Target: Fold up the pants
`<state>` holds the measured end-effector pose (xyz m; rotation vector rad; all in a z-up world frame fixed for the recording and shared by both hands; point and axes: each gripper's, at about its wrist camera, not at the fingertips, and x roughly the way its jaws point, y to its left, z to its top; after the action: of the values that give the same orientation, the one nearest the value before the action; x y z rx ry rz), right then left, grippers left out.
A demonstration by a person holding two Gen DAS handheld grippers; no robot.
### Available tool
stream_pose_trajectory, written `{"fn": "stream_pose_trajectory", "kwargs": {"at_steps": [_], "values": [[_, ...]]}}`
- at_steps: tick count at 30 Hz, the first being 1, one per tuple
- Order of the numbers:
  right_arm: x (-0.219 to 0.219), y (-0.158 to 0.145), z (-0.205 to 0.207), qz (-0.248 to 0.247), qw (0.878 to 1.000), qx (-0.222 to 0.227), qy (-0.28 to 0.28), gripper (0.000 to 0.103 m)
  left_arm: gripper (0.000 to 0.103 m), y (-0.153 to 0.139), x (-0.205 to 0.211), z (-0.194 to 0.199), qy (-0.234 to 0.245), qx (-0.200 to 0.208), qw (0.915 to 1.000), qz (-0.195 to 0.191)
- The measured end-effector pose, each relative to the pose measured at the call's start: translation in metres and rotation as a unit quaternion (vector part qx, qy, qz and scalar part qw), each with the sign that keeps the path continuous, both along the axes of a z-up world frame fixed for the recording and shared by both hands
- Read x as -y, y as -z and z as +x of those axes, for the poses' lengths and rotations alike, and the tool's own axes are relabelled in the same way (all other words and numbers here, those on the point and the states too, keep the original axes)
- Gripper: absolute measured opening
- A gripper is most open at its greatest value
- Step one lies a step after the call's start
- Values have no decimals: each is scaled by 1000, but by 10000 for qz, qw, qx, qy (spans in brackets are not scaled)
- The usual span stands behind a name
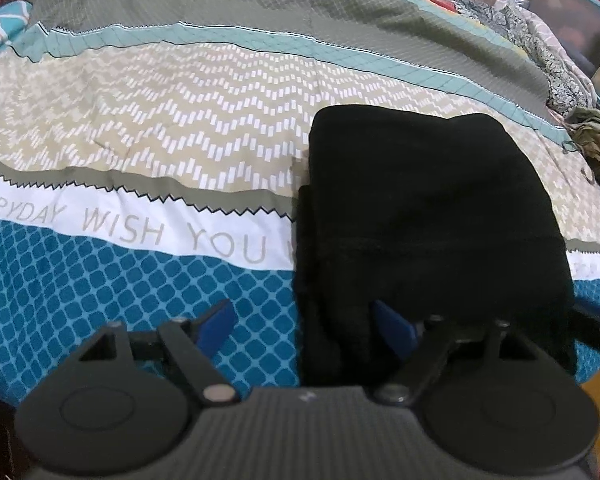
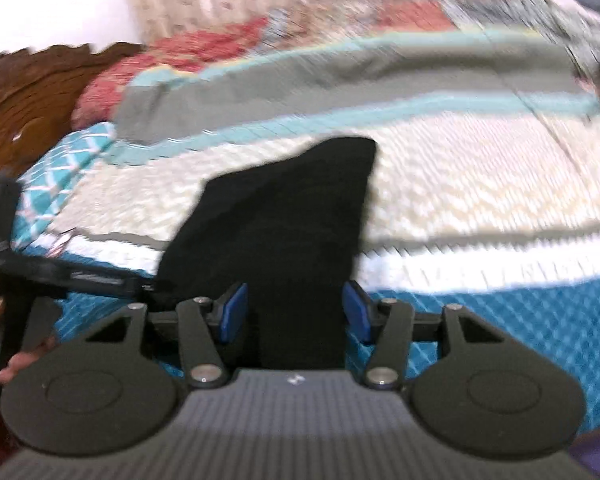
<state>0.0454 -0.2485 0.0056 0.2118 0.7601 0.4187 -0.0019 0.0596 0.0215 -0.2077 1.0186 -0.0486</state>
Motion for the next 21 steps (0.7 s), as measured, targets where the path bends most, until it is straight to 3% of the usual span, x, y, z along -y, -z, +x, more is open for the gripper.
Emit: {"fn": "stream_pose_trajectory", "kwargs": {"at_steps": [4, 12, 21], "values": [[-2, 37, 16, 134, 9948, -1009, 82, 57, 85, 1, 2, -2, -14, 9, 9999, 102], [5, 41, 14, 373, 9942, -1010, 87, 61, 92, 2, 1, -3, -73, 2, 9998, 162], [24, 40, 9, 1099, 9871, -1159, 135, 79, 97, 6, -4, -3, -111, 22, 9999, 67]]}}
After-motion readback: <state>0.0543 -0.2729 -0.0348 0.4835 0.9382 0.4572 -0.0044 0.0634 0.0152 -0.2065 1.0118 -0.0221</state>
